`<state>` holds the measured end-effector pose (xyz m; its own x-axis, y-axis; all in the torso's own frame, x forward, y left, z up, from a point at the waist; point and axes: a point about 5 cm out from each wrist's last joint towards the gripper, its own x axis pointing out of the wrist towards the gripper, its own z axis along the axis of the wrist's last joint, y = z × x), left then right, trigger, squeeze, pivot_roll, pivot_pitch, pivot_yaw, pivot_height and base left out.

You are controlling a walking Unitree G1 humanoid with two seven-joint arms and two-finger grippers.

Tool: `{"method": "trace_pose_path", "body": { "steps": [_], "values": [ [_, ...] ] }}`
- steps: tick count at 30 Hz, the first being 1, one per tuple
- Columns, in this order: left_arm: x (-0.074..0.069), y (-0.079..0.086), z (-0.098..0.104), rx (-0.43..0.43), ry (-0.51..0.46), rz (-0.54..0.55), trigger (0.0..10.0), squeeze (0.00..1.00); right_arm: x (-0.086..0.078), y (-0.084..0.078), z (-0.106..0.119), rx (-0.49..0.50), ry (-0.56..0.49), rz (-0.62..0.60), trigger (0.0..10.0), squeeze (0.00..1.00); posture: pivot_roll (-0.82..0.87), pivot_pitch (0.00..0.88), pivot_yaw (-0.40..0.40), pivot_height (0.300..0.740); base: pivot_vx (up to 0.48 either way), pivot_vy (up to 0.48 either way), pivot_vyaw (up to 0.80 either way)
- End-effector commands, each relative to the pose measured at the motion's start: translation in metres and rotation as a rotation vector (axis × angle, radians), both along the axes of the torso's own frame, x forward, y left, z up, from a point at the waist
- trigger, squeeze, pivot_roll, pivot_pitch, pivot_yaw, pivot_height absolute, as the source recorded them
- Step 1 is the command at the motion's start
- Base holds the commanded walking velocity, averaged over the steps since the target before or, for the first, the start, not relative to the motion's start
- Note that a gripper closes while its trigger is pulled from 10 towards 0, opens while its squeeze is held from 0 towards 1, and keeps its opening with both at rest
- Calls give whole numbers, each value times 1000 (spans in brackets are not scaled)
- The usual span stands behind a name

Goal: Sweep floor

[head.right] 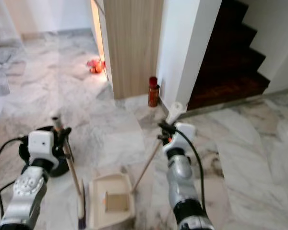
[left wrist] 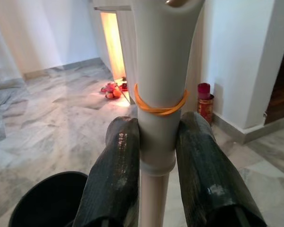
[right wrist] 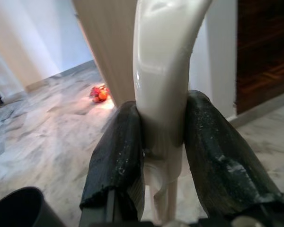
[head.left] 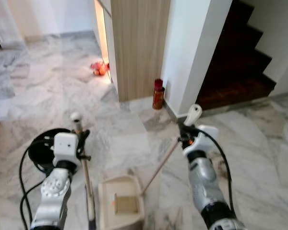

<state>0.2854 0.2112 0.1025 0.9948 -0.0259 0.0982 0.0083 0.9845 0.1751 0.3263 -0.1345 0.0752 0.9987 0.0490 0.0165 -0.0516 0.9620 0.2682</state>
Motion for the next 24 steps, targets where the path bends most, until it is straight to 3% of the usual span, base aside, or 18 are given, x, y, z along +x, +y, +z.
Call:
{"method": "trace_pose_path", "body": {
  "steps": [1,6,12,24],
  "values": [
    [3,0,10,4,-38,-3,10000,0,7,5,16,5,-64,18,10000,0,172,0,-27,740,0,285,0],
    [2,0,9,3,-35,-1,10000,0,7,7,17,-6,-65,30,10000,0,173,0,-29,740,0,285,0],
    [2,0,9,3,-33,1,10000,0,6,9,18,-12,-73,44,10000,0,176,0,-32,740,0,287,727],
    [2,-1,8,-1,-31,-2,10000,0,7,11,19,-16,-72,53,10000,0,175,0,-34,740,0,283,0]
  ]
}}
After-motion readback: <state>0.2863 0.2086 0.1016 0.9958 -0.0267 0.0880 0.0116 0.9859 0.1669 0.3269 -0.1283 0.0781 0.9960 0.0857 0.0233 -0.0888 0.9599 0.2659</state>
